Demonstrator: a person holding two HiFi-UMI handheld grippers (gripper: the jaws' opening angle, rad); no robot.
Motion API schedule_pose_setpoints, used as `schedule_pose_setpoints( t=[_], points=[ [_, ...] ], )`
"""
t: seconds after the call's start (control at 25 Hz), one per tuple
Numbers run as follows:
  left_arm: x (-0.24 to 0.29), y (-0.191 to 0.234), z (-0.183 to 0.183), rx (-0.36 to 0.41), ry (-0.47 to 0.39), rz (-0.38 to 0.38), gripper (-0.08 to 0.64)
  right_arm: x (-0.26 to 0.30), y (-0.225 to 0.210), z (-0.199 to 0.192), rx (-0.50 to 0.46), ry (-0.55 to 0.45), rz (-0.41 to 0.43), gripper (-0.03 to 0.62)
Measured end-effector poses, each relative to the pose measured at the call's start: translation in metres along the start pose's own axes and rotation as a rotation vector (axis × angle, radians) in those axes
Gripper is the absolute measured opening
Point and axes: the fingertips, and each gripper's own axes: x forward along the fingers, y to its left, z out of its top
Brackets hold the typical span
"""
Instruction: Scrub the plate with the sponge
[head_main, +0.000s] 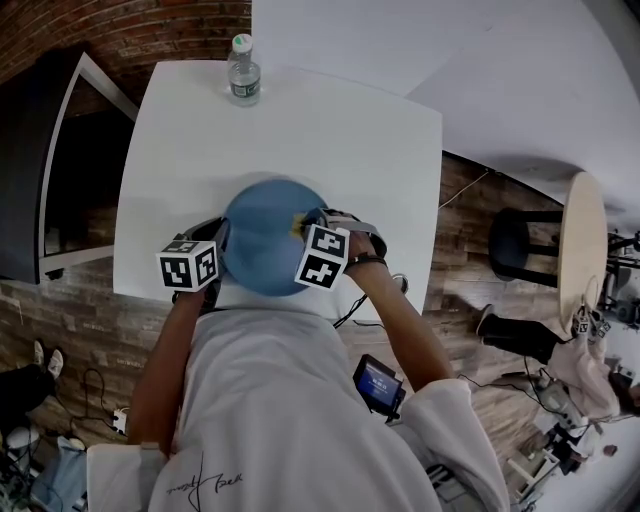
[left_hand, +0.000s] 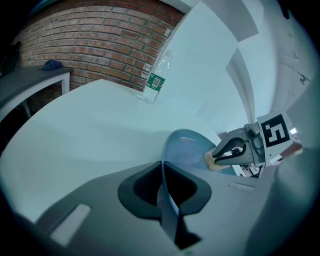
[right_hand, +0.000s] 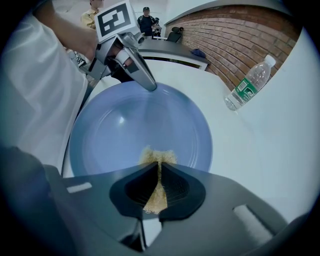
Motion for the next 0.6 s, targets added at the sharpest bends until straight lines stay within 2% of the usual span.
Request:
schedule_pose_setpoints(
  t=[0.24, 0.6],
  points=[
    [0.001, -0.001, -0.001, -0.004, 0.0, 0.0, 0.032, 0.003, -0.011, 0.002, 0.07, -0.019, -0.054, 0.024],
    [0.001, -0.001, -0.001, -0.008, -0.004, -0.002, 0.032, 0.006, -0.029, 0.012, 0.293, -0.063, -0.111, 0.023]
  ],
)
